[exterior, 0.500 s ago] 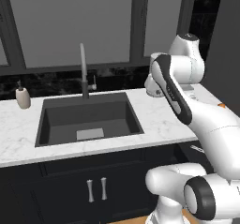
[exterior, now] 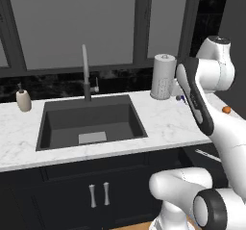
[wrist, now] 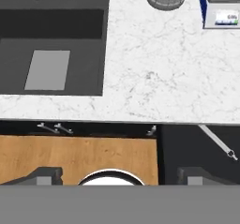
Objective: Pick the tongs from the drawer and place it on the counter.
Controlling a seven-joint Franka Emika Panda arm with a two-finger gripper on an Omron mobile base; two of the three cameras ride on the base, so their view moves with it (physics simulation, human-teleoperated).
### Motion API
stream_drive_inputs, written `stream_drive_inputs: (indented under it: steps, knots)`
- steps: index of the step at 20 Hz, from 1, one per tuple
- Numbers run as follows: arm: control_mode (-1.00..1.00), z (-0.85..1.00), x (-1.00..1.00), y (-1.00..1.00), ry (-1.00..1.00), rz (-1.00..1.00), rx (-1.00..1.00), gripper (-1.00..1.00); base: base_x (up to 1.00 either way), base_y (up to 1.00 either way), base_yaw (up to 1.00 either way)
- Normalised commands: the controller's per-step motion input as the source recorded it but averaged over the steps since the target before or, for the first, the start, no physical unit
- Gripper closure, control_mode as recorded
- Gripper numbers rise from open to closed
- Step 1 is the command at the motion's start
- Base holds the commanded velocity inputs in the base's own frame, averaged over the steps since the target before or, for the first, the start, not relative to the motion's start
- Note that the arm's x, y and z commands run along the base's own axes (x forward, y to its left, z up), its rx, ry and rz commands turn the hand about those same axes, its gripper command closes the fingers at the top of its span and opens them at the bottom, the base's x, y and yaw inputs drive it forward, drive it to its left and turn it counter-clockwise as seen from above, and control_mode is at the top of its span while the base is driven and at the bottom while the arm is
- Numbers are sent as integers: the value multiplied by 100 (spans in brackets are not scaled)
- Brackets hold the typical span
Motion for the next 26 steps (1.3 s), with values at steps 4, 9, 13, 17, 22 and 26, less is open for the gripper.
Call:
stream_drive_inputs:
  steps: [4, 9, 13, 17, 22, 26]
  knots:
    - [-100, 0, -35, -100, 0, -5, 0, -100, 0, 0, 0]
    - [-100, -1, -17, -100, 2, -9, 0, -100, 0, 0, 0]
    - [-100, -1, 0, -96, 2, -12, 0, -100, 0, 0, 0]
    - [-100, -14, 6, -81, 0, -8, 0, -100, 0, 0, 0]
    - [-100, -30, 0, -62, 0, -10, -2, -100, 0, 0, 0]
    - [-100, -41, 0, -51, 0, -11, -4, -100, 0, 0, 0]
